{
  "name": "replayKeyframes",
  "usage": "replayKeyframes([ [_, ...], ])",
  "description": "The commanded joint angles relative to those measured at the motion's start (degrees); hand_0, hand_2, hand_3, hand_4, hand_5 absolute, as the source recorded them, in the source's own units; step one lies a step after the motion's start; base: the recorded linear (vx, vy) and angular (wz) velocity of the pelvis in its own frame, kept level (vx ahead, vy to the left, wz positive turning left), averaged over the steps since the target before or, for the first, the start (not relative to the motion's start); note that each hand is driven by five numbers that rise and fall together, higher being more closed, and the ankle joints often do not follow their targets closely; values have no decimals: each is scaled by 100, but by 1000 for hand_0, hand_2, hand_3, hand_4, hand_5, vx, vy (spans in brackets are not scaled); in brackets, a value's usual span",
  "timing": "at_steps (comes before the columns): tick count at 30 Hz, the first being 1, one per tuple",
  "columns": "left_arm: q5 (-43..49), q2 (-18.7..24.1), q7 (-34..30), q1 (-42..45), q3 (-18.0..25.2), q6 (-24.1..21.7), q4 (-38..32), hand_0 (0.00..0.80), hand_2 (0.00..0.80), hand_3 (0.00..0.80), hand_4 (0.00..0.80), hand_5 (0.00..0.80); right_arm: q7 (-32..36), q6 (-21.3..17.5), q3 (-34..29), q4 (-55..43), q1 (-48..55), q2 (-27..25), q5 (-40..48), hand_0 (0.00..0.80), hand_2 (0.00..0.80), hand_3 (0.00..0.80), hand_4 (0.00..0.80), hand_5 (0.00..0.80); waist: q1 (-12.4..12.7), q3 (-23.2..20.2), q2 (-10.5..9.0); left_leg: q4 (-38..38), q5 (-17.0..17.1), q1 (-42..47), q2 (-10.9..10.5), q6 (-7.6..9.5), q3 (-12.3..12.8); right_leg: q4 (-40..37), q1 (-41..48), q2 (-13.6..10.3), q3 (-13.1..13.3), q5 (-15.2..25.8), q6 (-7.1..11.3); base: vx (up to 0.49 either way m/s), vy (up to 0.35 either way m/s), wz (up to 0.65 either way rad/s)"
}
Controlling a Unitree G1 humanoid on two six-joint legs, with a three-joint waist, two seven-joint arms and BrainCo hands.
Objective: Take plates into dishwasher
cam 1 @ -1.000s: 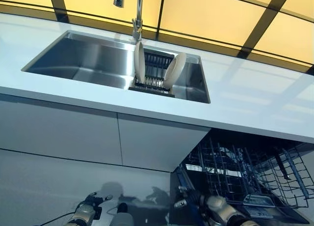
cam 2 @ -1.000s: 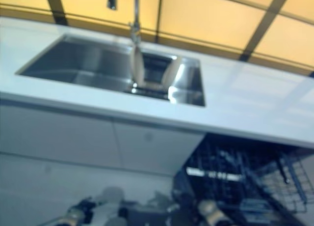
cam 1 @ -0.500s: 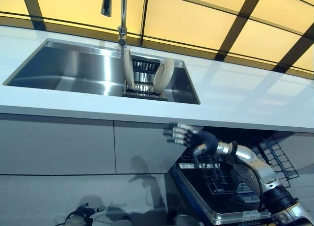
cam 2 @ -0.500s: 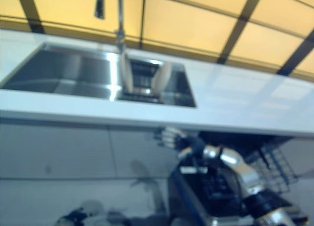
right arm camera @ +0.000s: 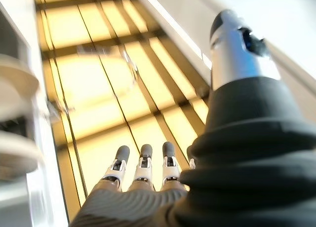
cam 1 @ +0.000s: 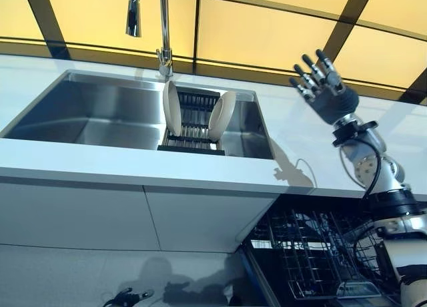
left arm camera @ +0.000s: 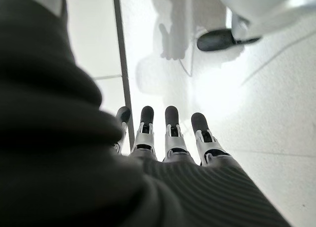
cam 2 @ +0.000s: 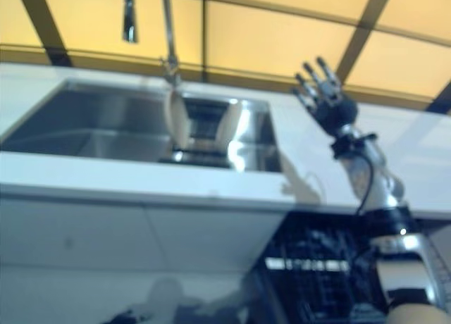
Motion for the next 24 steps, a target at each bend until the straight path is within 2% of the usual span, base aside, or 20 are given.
replayKeyframes([
  [1, -137, 266, 32, -120, -296, -104, 232, 0, 0, 0, 0, 0, -941, -319, -40, 689, -1161, -484, -185, 0, 0, 0, 0, 0, 245, -29, -53, 22, -203, 148, 219, -1, -169, 586, -461, -459, -163, -43, 523, 66, 16, 0],
  [6, 110, 302, 47, -151, -461, -121, 178, 0, 0, 0, 0, 0, -2008, -179, 451, 1362, -1793, -766, -973, 0, 0, 0, 0, 0, 296, 15, -50, 2, -162, 134, 226, -2, -230, 675, -469, -505, -167, -82, 530, 63, -27, 2],
  [10, -57, 326, -57, -291, -611, -32, 71, 0, 0, 0, 0, 0, -2229, 99, 1038, 1590, -2221, -913, -1642, 0, 0, 0, 0, 0, 252, 22, -43, -8, -111, 118, 266, -23, -251, 761, -424, -421, -87, -236, 446, 63, -42, 2],
  [13, -223, 267, -15, -318, -602, 56, 20, 0, 0, 0, 0, 0, -1943, 259, 1543, 1922, -2709, -1099, -1710, 0, 0, 0, 0, 0, 182, -19, -93, 382, -234, 113, 363, -156, -275, 782, -385, -310, 58, -356, 244, 67, 3, 10],
  [14, -305, 255, 60, -307, -578, 12, 66, 0, 0, 0, 0, 0, -1731, 278, 1739, 2071, -2901, -1063, -1782, 0, 0, 0, 0, 0, 246, 37, -185, 1253, -69, -170, 362, -282, -312, 715, -277, -297, 124, -360, 128, 38, 9, 21],
  [15, -369, 239, 100, -312, -523, -39, 83, 0, 0, 0, 0, 0, -1691, 339, 1908, 2028, -3013, -1039, -1895, 0, 0, 0, 0, 0, 322, 140, -228, 2047, 292, -670, 300, -332, -446, 680, -153, -261, 231, -392, 26, 60, 47, 19],
  [16, -468, 224, 127, -331, -481, -42, 47, 0, 0, 0, 0, 0, -1693, 382, 2020, 1929, -3045, -1005, -1930, 0, 0, 0, 0, 0, 402, 215, -216, 2292, 495, -1057, 243, -347, -539, 666, -37, -231, 223, -438, -40, 94, 141, 16],
  [17, -555, 226, 137, -382, -468, -28, -9, 0, 0, 0, 0, 0, -1791, 477, 2081, 1795, -3036, -973, -1971, 0, 0, 0, 0, 0, 466, 272, -166, 2033, 717, -1364, 287, -454, -522, 655, 107, -178, 179, -519, -50, 102, 150, 12],
  [18, -563, 224, 128, -396, -470, -14, -24, 0, 0, 0, 0, 0, -1820, 533, 2091, 1750, -3027, -968, -2003, 0, 0, 0, 0, 0, 477, 298, -150, 1930, 765, -1385, 307, -493, -519, 652, 166, -161, 164, -552, -54, 147, 238, 5],
  [19, -404, 228, 96, -522, -526, -51, -131, 0, 0, 0, 0, 0, -1970, 654, 2191, 1687, -3069, -932, -2245, 0, 0, 0, 0, 0, 547, 403, -94, 945, 905, -1510, 592, -509, -172, 657, 383, -195, -12, -667, 9, 115, 170, 2],
  [20, -366, 223, 80, -552, -532, -69, -134, 0, 0, 0, 0, 0, -1947, 648, 2218, 1695, -3093, -937, -2178, 0, 0, 0, 0, 0, 554, 448, -87, 932, 937, -1544, 645, -516, -113, 690, 420, -208, -37, -704, 5, 133, 263, 19],
  [21, -682, 244, 207, -664, -558, -245, -211, 0, 0, 0, 0, 0, -1943, 578, 2233, 1599, -2960, -877, -2054, 0, 0, 0, 0, 0, 570, 491, -115, 925, 634, -1439, 400, -357, -229, 720, 407, -378, -38, -694, 133, 61, 148, 20],
  [22, -685, 253, 218, -669, -553, -265, -216, 0, 0, 0, 0, 0, -1946, 587, 2218, 1586, -2936, -869, -2083, 0, 0, 0, 0, 0, 571, 494, -121, 890, 630, -1411, 393, -349, -230, 721, 417, -390, -37, -699, 143, 91, 180, 5],
  [23, -773, 287, 362, -777, -526, -354, -314, 0, 0, 0, 0, 0, -1889, 693, 2003, 1497, -2665, -800, -2395, 0, 0, 0, 0, 0, 554, 458, -127, 620, 597, -1155, 413, -304, -105, 663, 381, -552, -236, -547, 306, 85, 85, -24],
  [24, -841, 297, 432, -796, -534, -339, -350, 0, 0, 0, 0, 0, -1865, 753, 1912, 1435, -2531, -775, -2465, 0, 0, 0, 0, 0, 567, 443, -160, 517, 602, -1067, 408, -292, -86, 584, 355, -615, -313, -440, 380, 100, 67, -28],
])
